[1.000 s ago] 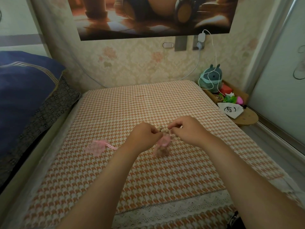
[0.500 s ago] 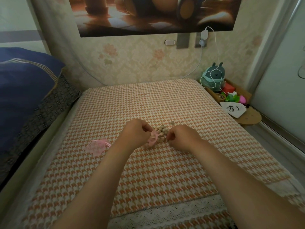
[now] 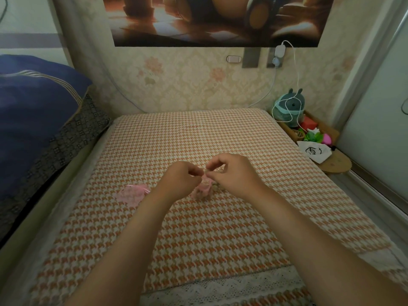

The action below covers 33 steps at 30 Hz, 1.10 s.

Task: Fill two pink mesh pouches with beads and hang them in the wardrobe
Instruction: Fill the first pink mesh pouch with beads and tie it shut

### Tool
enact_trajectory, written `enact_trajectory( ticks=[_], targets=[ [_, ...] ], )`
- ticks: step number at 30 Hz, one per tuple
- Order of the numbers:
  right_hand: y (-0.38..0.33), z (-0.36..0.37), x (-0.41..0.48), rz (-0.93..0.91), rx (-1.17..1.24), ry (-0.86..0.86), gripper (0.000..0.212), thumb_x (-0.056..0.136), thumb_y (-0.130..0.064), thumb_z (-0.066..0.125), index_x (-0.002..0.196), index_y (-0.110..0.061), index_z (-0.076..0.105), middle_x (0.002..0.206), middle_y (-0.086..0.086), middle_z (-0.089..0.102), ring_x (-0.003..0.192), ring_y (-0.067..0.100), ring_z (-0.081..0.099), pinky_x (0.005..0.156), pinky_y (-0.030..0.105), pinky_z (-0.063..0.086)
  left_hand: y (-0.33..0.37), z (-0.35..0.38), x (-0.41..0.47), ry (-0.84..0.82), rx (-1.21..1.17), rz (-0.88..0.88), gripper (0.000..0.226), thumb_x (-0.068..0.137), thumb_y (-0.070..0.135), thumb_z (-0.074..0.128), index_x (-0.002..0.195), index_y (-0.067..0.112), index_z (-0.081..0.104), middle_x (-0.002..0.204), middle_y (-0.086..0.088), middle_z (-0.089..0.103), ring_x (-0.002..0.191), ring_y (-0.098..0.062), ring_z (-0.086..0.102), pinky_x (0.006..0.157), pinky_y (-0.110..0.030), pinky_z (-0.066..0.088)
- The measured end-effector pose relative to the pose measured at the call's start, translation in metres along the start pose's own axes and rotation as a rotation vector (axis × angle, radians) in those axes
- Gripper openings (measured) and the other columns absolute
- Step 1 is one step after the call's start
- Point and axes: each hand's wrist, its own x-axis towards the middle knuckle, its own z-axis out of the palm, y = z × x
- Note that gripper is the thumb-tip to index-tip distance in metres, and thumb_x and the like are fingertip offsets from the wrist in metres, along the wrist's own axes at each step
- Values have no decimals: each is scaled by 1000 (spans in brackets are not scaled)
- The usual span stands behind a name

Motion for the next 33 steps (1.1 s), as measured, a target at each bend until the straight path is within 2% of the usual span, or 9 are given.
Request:
enact_trajectory(
  ticks=[5,10,14,18,21,23,26,29,33],
  targets=[
    [-10,12,6,-66,-242,-49,13,92,-41,72,104,-37,74,100,-23,72,66,-13,56,61,14,36,-9,-3,-3,-7,-84,20,22,93,19,65,112,20,75,100,5,75,86,-6,67,73,-21,51],
    [-8,18,15,-136,-443,-79,18,95,-46,64,102,-36,77,104,-15,69,95,6,62,69,24,41,-13,-4,2,20,-110,6,20,92,16,62,105,21,77,82,14,70,67,3,58,60,-15,41],
    [-4,13,17,-90,-416,-92,23,95,-44,56,105,-36,75,117,-17,61,105,6,56,81,31,47,-15,-2,6,29,-119,-11,22,93,15,60,109,18,74,78,16,64,59,3,53,51,-12,37],
    [2,9,13,-51,-418,-261,26,86,-52,67,104,-36,74,114,-14,60,101,9,59,83,36,53,-20,0,8,44,-166,-43,27,96,12,55,120,16,66,103,2,70,77,-9,62,67,-22,50],
    [7,11,12,-45,-466,-243,17,90,-41,71,99,-28,78,103,-8,68,93,16,64,81,41,55,-23,5,9,-3,-281,-89,41,90,-3,48,126,16,57,121,-3,65,99,-18,63,80,-32,55],
    [6,10,11,-47,-479,-206,11,92,-34,70,96,-31,80,98,-9,71,89,15,65,78,38,56,-23,10,4,-84,-284,-52,49,87,4,64,132,18,51,125,2,58,109,-13,57,82,-25,53],
    [3,6,11,-30,-454,-167,11,92,-31,70,92,-37,80,94,-13,71,82,10,65,74,35,57,-25,19,1,-178,-230,20,68,75,26,82,134,24,47,120,8,60,109,-9,58,87,-30,55],
    [6,5,11,-31,-433,-180,12,93,-31,70,93,-38,80,94,-13,72,81,11,66,74,37,58,-30,29,3,-135,-196,30,58,74,18,82,124,24,55,101,12,67,88,-5,65,71,-21,53],
    [11,4,9,-68,-512,-195,20,95,-37,66,112,-34,77,113,-6,67,105,18,61,89,39,53,-30,34,4,-80,-118,76,43,75,15,82,113,20,62,86,15,66,73,0,61,57,-5,41]
  ],
)
